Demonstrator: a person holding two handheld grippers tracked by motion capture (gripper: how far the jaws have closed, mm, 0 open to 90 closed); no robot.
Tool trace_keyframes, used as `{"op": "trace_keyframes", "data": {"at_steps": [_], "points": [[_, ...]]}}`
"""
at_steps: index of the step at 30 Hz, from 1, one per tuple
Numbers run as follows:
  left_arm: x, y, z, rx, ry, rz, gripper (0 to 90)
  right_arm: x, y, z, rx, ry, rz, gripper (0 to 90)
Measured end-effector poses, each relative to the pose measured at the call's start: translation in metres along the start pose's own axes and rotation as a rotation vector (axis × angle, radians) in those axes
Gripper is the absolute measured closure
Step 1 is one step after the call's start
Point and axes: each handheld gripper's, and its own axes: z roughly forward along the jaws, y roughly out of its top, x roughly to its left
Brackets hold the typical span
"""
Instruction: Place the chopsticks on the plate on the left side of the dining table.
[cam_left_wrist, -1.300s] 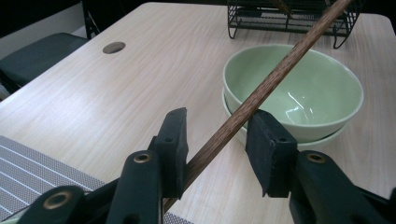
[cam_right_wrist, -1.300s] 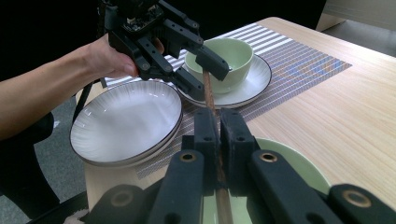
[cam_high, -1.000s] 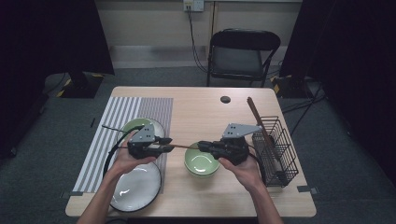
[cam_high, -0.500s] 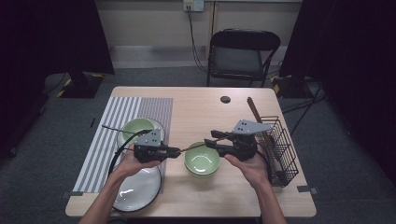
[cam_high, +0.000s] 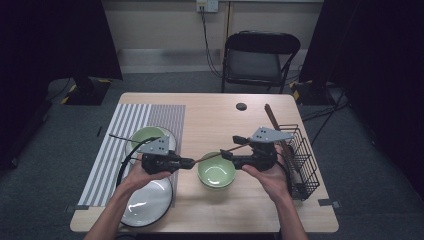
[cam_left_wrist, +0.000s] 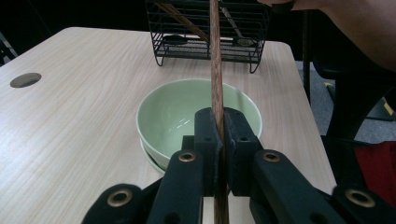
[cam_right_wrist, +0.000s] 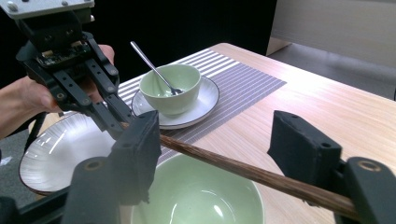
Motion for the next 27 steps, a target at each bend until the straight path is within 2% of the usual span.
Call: {"op": "trace_keyframes", "data": {"at_steps": [5,8,13,14,16,17,18,23,25,26,27], "points": [[0.001,0.000,-0.004,-0.017,-0.014,0.004,85.3,-0.003,0.000,-0.002,-0.009,-0.023,0.016,30.5],[0.003,0.001,-0.009,-0.038,0.002,-0.004,85.3,-0.007,0.000,-0.006,-0.027,-0.030,0.027,30.0],[0.004,0.001,-0.014,-0.087,0.010,-0.024,85.3,-0.006,-0.002,-0.005,-0.016,-0.011,0.029,31.9],[0.003,0.002,-0.012,-0.110,0.007,-0.045,85.3,-0.003,-0.003,-0.001,-0.006,0.011,0.015,39.8],[0.001,0.004,-0.008,-0.115,0.013,-0.042,85.3,0.002,-0.002,0.003,-0.002,0.043,0.004,52.1],[0.001,0.004,-0.006,-0.115,0.008,-0.046,85.2,0.004,-0.001,0.005,-0.001,0.060,-0.006,54.6],[0.001,0.004,-0.005,-0.113,0.004,-0.047,85.2,0.006,-0.001,0.006,-0.002,0.066,-0.014,57.3],[0.001,0.001,0.001,-0.113,0.018,-0.069,85.2,0.014,0.001,0.006,-0.034,0.097,-0.037,82.2],[0.000,0.001,0.003,-0.103,0.030,-0.064,85.2,0.013,0.001,0.005,-0.047,0.115,-0.039,84.8],[0.000,0.000,0.006,-0.104,0.023,-0.061,85.2,0.013,0.001,0.004,-0.069,0.145,-0.020,86.1],[-0.001,0.001,0.007,-0.104,0.015,-0.063,85.2,0.013,0.001,0.004,-0.067,0.144,-0.023,85.3]]}}
